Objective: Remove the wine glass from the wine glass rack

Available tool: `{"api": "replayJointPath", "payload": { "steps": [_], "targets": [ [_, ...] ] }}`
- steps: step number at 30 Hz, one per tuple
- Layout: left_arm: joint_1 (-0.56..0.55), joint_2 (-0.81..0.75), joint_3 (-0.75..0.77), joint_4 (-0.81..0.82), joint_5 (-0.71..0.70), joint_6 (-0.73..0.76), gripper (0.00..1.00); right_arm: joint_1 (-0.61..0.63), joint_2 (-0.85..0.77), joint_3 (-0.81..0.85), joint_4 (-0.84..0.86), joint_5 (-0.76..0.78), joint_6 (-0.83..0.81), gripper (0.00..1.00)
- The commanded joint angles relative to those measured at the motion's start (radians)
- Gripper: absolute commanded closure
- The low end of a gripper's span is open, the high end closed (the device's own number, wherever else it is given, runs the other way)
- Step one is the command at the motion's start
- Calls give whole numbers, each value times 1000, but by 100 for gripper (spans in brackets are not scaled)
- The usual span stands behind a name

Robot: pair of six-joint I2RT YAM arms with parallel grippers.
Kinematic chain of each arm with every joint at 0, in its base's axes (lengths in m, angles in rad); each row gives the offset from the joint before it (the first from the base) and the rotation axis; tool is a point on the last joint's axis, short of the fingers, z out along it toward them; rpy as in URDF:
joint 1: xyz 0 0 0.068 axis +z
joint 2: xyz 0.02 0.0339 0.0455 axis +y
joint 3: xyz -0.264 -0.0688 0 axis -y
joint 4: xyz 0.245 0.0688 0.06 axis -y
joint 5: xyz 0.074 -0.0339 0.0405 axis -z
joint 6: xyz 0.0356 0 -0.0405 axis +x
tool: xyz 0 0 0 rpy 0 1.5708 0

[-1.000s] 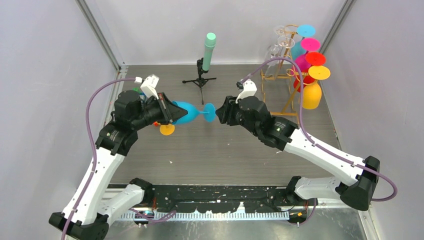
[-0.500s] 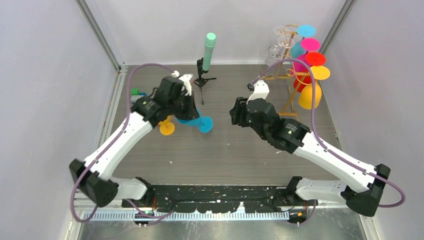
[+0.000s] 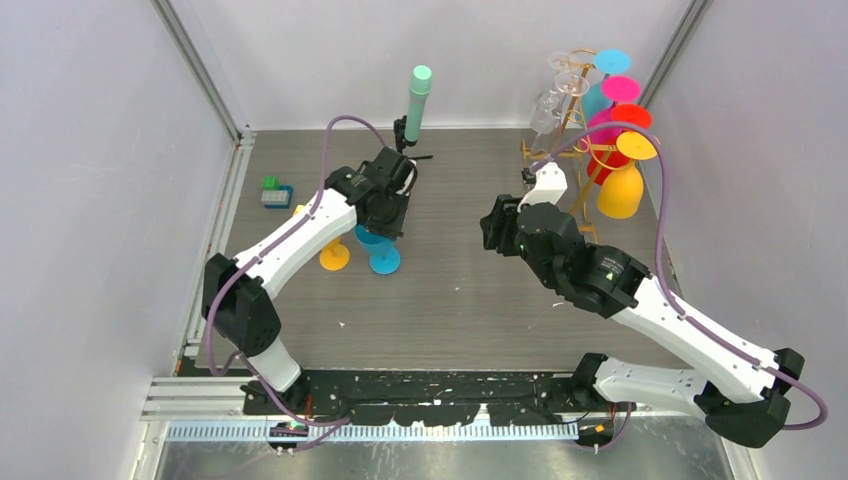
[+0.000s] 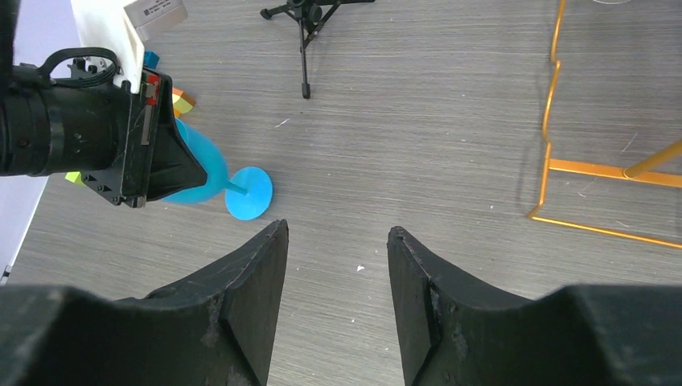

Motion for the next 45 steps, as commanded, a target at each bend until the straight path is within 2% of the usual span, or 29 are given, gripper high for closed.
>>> {"api": "replayJointPath", "payload": {
  "steps": [1,10,15,21,27,31,35,38,45],
  "targets": [
    [-4,18,41,-8,-87,27,100,2,-25,3,-6,48,11,46],
    [-5,68,36,30,-147,42,99,2,-40,-1,-25,56,17,46],
    [-4,86,54,29,-176,56,80,2,-40,-3,-31,58,19,46],
    [-4,45,70,23,-181,43,52,2,-29,27,-72,52,14,45],
    [-5,-74,53,49,-156,27,33,2,-14,95,-118,74,-4,45],
    [-4,-172,30,82,-135,29,25,1,43,212,-234,113,-32,44],
    [-2,-321,-76,206,-130,30,13,-6,135,360,-346,198,-106,43],
    [3,-450,-171,301,-138,22,8,-55,196,451,-372,239,-167,43],
    [6,-706,-323,377,-206,40,4,-298,302,648,-323,139,-334,45]
  ]
}}
